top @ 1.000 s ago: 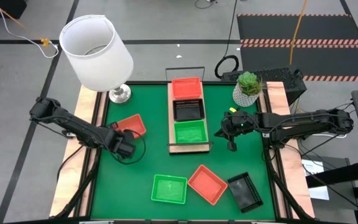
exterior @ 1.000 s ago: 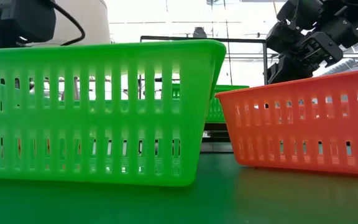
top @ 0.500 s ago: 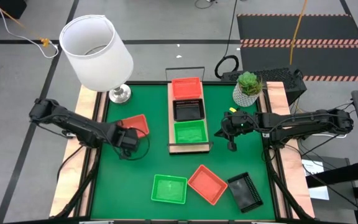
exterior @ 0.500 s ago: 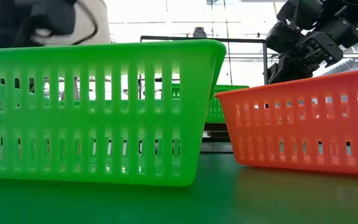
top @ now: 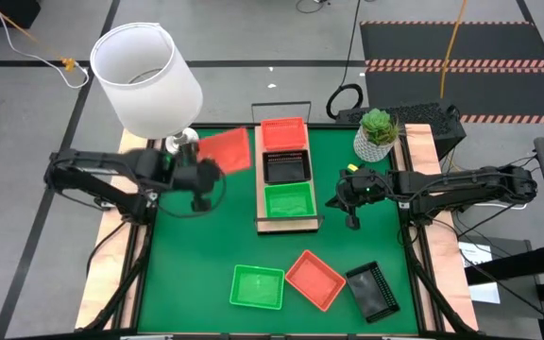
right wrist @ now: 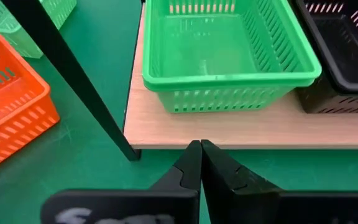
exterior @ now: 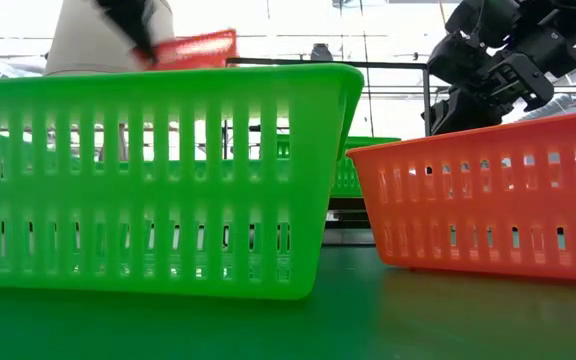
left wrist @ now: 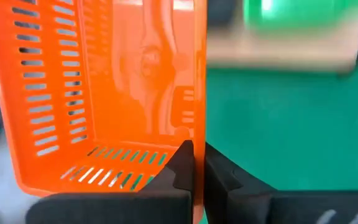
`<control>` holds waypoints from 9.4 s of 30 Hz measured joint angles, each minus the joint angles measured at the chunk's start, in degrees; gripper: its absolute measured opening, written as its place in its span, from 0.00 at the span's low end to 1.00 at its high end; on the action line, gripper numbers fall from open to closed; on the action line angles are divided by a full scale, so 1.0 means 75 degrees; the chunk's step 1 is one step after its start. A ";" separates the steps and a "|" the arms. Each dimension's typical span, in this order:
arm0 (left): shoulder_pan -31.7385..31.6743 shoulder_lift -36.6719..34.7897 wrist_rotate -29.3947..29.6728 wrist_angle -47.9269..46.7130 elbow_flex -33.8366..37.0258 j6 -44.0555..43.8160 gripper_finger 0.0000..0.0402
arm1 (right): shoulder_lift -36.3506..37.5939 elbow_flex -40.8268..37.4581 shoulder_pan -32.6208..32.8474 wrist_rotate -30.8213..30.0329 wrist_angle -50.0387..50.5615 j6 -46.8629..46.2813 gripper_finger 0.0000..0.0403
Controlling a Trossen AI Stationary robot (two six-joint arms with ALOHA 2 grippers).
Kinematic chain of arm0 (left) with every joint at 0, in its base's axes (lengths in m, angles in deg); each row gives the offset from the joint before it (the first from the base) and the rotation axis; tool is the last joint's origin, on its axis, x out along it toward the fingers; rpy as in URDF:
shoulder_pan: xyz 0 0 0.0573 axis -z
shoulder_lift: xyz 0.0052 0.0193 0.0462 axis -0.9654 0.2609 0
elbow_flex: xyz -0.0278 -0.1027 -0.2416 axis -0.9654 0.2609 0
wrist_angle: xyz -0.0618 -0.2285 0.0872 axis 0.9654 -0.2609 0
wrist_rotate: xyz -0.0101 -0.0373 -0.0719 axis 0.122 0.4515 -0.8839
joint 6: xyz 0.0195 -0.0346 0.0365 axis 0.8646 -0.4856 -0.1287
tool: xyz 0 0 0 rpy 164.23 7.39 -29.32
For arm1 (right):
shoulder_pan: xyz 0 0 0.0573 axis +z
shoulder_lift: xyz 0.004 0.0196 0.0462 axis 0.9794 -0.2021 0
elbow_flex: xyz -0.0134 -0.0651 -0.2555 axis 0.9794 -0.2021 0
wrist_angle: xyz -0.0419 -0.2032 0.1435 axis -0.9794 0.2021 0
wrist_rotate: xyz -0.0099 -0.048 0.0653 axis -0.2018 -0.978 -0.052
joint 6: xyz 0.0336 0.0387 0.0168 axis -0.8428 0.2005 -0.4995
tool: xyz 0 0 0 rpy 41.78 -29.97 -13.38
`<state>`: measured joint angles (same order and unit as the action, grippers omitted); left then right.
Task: Stack baskets on shelf by color
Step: Stack the top orange bin on the orange bin on the shelf, then adjust the bins on the shelf, then stack the orange bin on the orange bin on the shelf
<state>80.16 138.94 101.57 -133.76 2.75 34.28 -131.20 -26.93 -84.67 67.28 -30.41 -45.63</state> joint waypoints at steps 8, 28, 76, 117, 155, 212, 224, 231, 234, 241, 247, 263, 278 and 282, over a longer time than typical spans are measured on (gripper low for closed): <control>-0.1254 0.0093 -0.0109 0.2640 -0.0933 0.2969 0.02 | 0.0000 -0.0001 0.0000 0.0000 -0.0070 0.0056 0.00; -0.3600 0.2211 -0.2269 0.4820 -0.0927 0.4655 0.04 | 0.0600 0.0002 0.0006 0.0006 0.0204 0.0057 0.00; -0.4056 0.4268 -0.3082 0.5646 -0.0927 0.4830 0.07 | 0.0641 0.0000 0.0009 -0.0029 0.0402 0.0088 0.00; -0.4033 0.3820 -0.3130 0.5411 -0.0925 0.4503 0.36 | 0.0594 -0.0001 0.0003 -0.2015 0.0281 -0.0313 0.00; -0.3060 0.2795 -0.2235 0.5254 0.0932 0.1853 0.36 | -0.4354 0.1124 -0.3648 -0.1361 -0.5400 0.0501 0.00; -0.3082 0.2799 -0.1750 0.6276 0.2034 0.2306 0.36 | -0.2218 0.1155 -0.2288 -0.0755 -0.1771 -0.0765 0.00; -0.2622 0.2347 -0.1984 0.5137 0.2024 0.2029 0.36 | -0.2218 0.1153 -0.2291 0.0609 -0.1070 -0.0987 0.00; -0.2161 0.1363 -0.2297 0.4504 0.2025 0.1619 0.36 | -0.2218 0.1153 -0.2138 0.0868 -0.0442 -0.0937 0.00; -0.2022 0.1022 -0.2289 0.4592 0.2025 0.1462 0.36 | -0.2218 0.1151 -0.1955 0.0871 -0.0366 -0.0954 0.00; -0.1834 0.0829 -0.2286 0.4740 0.2025 0.1457 0.36 | -0.2218 0.1151 -0.1397 0.0874 -0.0429 -0.1088 0.00; -0.1837 0.0864 -0.2280 0.4815 0.2028 0.1651 0.36 | -0.2218 0.1152 -0.1124 0.0865 -0.0526 -0.1309 0.00; -0.1835 0.0863 -0.2274 0.5187 0.2028 0.1834 0.36 | -0.2221 0.1151 -0.0941 0.0854 -0.0823 -0.1494 0.00; -0.1835 0.0864 -0.2278 0.5242 0.2028 0.1837 0.36 | -0.0365 0.1165 -0.0805 -0.1050 0.1616 -0.2061 0.02; -0.1835 0.0867 -0.2271 0.5406 0.2028 0.2148 0.36 | 0.0512 0.1556 -0.0170 -0.1630 0.2826 -0.2885 0.07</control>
<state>66.41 145.45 84.54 -93.22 17.95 50.39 -127.37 -15.26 -85.94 55.05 -9.22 -67.27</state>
